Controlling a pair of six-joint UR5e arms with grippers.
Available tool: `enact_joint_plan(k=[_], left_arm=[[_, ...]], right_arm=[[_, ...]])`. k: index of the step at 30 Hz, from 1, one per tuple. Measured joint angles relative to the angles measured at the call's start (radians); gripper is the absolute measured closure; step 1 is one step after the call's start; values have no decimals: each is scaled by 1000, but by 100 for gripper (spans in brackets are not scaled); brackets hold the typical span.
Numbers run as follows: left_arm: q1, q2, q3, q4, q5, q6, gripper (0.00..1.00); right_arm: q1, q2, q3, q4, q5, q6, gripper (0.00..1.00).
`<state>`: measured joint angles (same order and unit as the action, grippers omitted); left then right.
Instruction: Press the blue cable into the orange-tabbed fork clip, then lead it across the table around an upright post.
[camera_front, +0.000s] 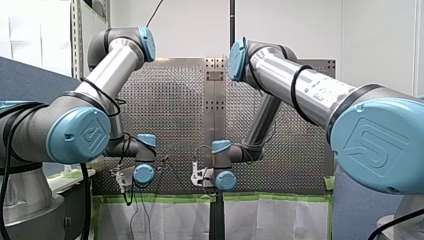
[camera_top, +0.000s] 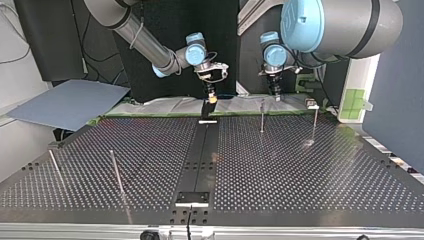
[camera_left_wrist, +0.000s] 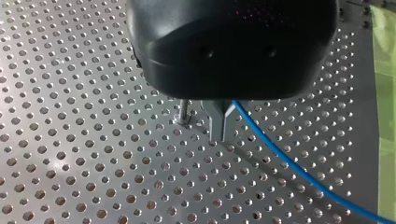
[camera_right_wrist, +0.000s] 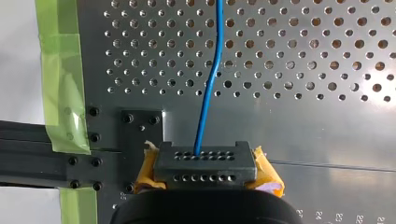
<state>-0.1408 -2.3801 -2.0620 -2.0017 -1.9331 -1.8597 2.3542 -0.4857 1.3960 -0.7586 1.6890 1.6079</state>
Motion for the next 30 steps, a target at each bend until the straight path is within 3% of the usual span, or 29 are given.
enact_joint_plan(k=[11, 21, 30], left_arm=[[-10, 11, -7, -28, 0, 21, 100], [-13, 89, -73, -31, 15, 25, 100], [-10, 103, -99, -23, 30, 35, 100]], right_arm=[[3, 0, -2, 29, 5, -13, 100], [4, -1, -1, 63, 25, -37, 100], [7, -3, -2, 66, 27, -46, 100]])
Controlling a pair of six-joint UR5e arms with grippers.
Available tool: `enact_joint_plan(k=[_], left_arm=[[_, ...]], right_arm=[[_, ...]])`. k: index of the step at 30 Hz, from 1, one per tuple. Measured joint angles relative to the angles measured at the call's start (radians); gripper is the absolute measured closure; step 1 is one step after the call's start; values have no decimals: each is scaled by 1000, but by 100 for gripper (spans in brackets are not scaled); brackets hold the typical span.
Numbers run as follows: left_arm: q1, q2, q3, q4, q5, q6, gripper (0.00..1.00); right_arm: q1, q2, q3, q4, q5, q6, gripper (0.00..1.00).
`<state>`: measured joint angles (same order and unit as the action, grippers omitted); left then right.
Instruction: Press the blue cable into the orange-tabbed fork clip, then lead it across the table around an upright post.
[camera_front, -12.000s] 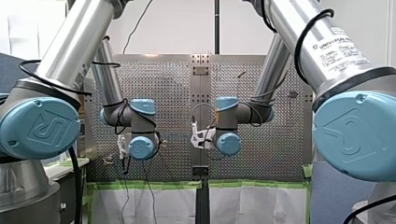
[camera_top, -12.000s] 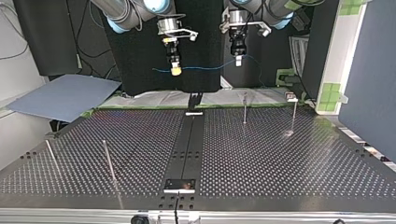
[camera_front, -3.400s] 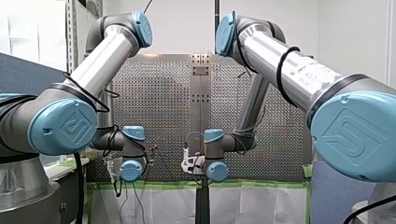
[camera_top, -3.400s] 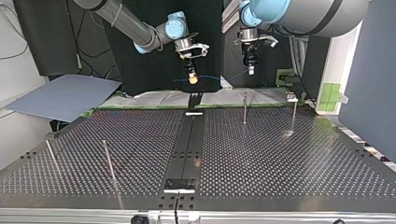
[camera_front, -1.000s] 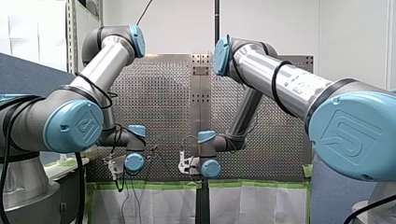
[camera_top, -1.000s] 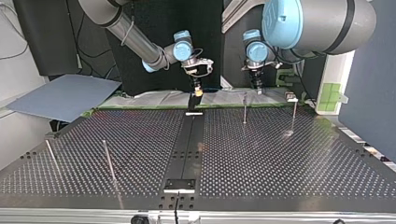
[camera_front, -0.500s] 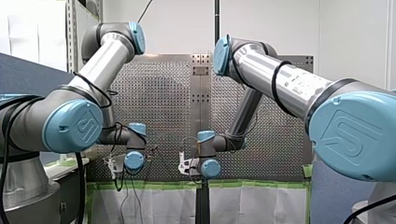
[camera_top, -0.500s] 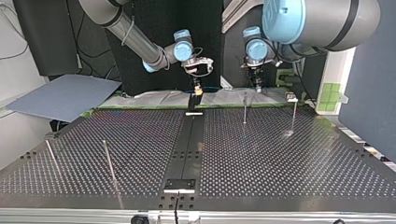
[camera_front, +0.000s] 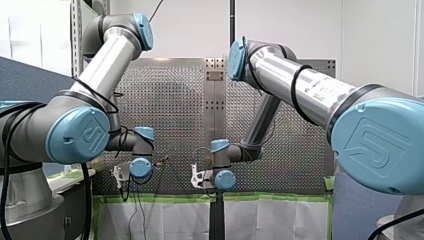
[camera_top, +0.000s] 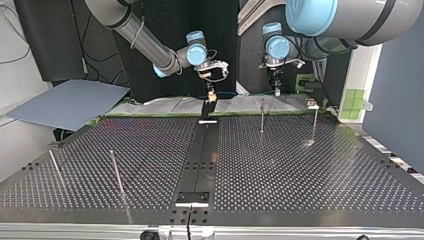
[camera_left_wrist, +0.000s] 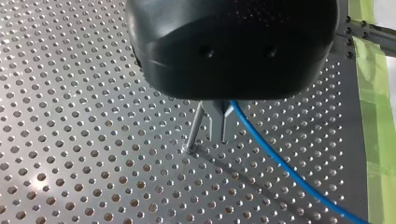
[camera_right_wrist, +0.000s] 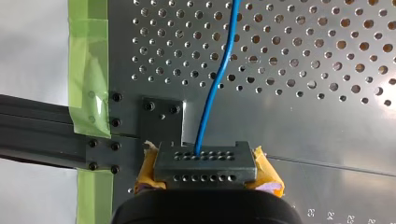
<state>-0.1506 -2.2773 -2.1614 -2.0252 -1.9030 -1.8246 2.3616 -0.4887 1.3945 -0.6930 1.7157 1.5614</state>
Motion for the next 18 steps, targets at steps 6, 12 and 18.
enact_joint_plan(k=[6, 12, 18], left_arm=[[7, 0, -1, 14, 19, 6, 100], [14, 0, 4, 33, 47, 8, 100], [27, 0, 16, 35, 81, 3, 100]], right_arm=[[2, -6, 0, -1, -6, -17, 100], [0, -14, -3, -6, -8, -17, 100], [-5, -15, -3, -2, -8, -9, 100]])
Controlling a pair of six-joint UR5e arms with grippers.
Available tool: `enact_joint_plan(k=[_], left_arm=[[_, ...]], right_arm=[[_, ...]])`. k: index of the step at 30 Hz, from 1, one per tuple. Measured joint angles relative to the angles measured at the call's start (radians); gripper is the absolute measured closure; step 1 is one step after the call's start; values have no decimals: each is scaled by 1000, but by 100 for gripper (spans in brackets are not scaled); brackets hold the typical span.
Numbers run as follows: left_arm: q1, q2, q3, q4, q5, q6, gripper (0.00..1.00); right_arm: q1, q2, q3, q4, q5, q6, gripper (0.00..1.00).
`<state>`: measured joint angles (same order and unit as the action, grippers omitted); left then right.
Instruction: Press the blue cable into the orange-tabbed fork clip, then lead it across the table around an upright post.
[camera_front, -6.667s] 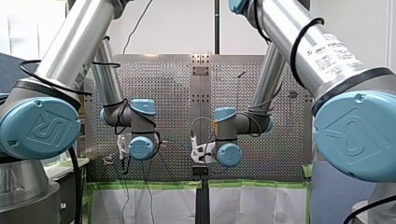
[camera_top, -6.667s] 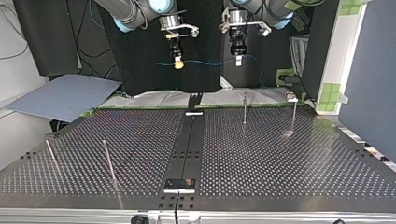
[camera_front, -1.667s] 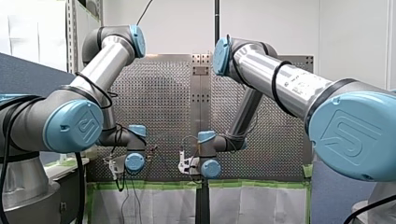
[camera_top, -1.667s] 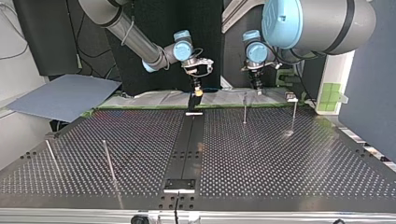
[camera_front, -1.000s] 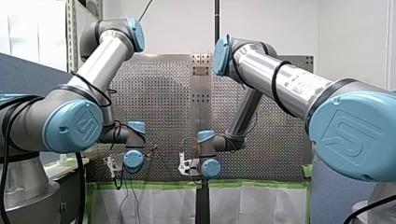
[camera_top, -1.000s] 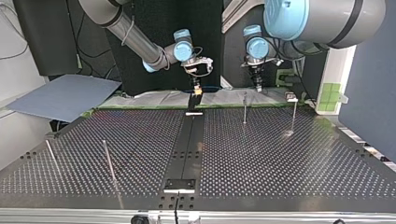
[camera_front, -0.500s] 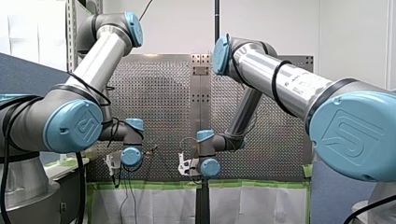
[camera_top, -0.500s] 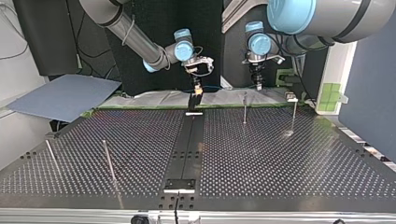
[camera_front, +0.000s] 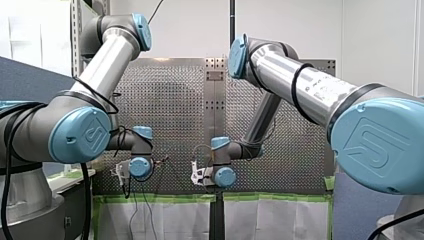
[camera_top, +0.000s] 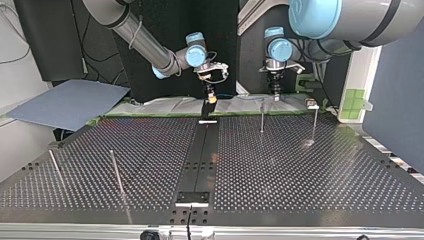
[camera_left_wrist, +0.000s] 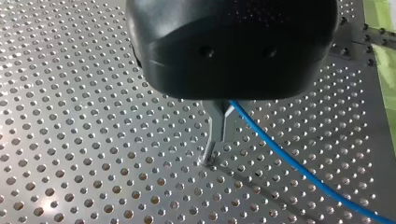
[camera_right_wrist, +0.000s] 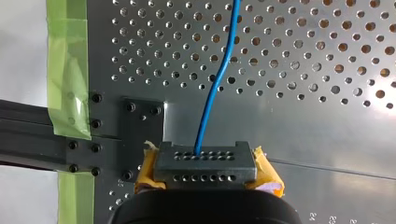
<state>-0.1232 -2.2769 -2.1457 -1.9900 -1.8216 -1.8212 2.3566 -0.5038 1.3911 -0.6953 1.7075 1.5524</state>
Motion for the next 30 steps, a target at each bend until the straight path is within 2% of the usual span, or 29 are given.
enact_joint_plan(k=[11, 21, 30], left_arm=[[25, -1, 19, -31, 20, -11, 100], [50, -2, 64, -73, 61, -56, 100], [67, -2, 71, -96, 93, -80, 100]], right_arm=[[-7, 0, -1, -2, 0, 8, 100], [-7, 0, -3, 0, -1, 8, 100], [-8, 0, -3, -1, 0, 8, 100]])
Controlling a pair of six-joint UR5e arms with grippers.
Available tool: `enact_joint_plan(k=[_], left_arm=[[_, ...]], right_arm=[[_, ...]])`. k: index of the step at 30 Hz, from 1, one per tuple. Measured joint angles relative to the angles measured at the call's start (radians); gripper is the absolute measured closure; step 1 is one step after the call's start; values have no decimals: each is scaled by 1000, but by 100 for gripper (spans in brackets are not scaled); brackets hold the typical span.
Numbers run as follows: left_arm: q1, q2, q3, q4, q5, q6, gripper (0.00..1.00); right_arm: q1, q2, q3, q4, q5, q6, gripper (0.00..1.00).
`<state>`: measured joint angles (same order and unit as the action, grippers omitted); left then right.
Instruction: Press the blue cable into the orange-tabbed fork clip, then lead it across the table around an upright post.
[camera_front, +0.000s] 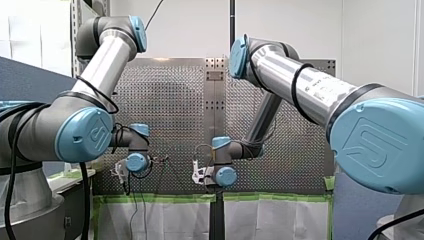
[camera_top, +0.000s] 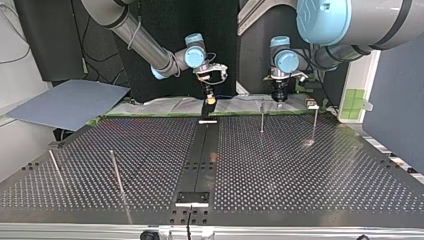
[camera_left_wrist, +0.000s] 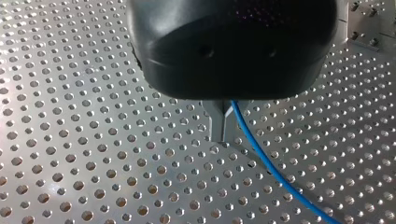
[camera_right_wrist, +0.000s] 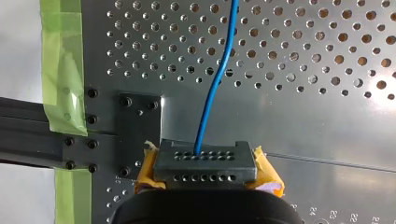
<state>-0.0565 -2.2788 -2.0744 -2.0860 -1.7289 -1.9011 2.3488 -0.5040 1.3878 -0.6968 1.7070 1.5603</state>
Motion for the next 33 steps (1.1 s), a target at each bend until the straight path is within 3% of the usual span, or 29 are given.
enact_joint_plan(k=[16, 23, 33], left_arm=[[20, -35, 31, -44, 28, -19, 100], [26, -84, 80, -92, 56, -21, 100], [28, -91, 168, -157, 74, -29, 100]], right_arm=[[-2, 0, -5, -3, 8, 0, 100], [-3, 0, -8, -3, 8, 0, 100], [-15, 0, -22, 1, 6, 0, 100]])
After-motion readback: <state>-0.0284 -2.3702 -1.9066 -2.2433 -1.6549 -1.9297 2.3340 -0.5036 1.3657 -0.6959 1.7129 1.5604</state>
